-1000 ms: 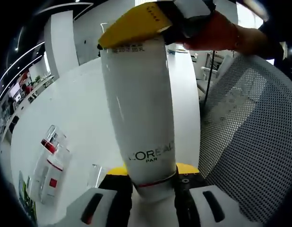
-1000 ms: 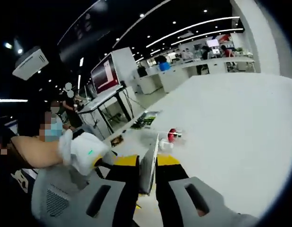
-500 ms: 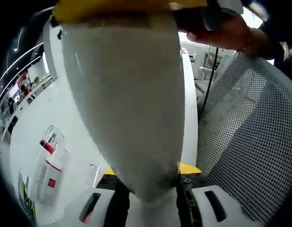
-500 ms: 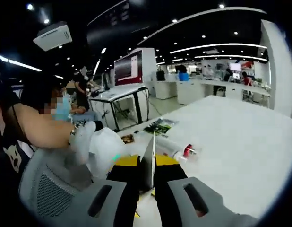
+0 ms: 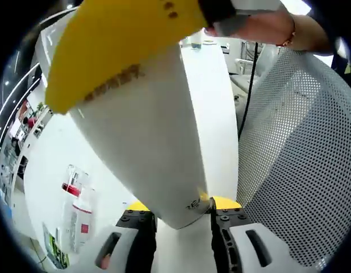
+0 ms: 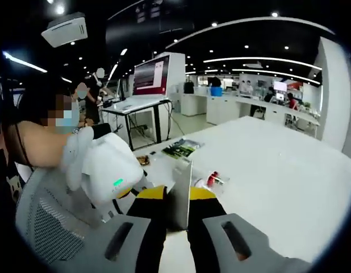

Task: Arrange the skincare products in the storage area until every visible bottle or jar stands upright without overlapping.

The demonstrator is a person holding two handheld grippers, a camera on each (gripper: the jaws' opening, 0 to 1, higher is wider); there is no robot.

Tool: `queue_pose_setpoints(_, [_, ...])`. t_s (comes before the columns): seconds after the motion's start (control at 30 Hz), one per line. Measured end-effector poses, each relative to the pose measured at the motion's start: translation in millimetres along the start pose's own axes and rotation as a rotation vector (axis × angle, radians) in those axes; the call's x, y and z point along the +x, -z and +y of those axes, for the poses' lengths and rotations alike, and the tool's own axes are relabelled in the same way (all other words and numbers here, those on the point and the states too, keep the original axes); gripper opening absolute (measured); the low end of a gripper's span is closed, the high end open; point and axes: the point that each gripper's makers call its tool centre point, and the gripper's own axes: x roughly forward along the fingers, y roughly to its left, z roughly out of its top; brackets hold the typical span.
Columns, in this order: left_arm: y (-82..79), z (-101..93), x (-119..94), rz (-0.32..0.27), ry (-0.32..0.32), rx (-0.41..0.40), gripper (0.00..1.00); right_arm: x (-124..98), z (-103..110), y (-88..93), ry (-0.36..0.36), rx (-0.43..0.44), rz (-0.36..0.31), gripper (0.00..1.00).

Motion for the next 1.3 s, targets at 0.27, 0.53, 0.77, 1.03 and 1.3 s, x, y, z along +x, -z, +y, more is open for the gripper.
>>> queue_pose_setpoints(0.27, [-16.9,10.3,-12.9,-0.080,-0.021,-0.094,0.27,11.1,24.0,-3.3,-0.025,-0.293,0.075,0.08])
queue_pose_setpoints(0.53, [-16.9,11.6,-13.1,-0.088,-0.021,-0.126,0.27,12.6,23.1,-3.2,-0.046,-0.197,0.029,0.08])
queue_pose_setpoints(0.77, [-15.9,11.4,-14.8,-0.107,-0.015,-0.119,0.26,12.5,24.6,-3.0,-0.091,-0.212,0.025,0.08])
queue_pose_setpoints(1.03, [-12.3,13.6,-18.2,-0.095,-0.009,-0.138,0.23,11.9,25.0,-3.0,-0.111,-0.272,-0.025,0.10])
queue_pose_setpoints(1.3, [-16.3,14.0,-17.0,-0.114,-0.014,-0.137,0.22,9.2,7.4,1.9,-0.079,-0.156,-0.029,0.12])
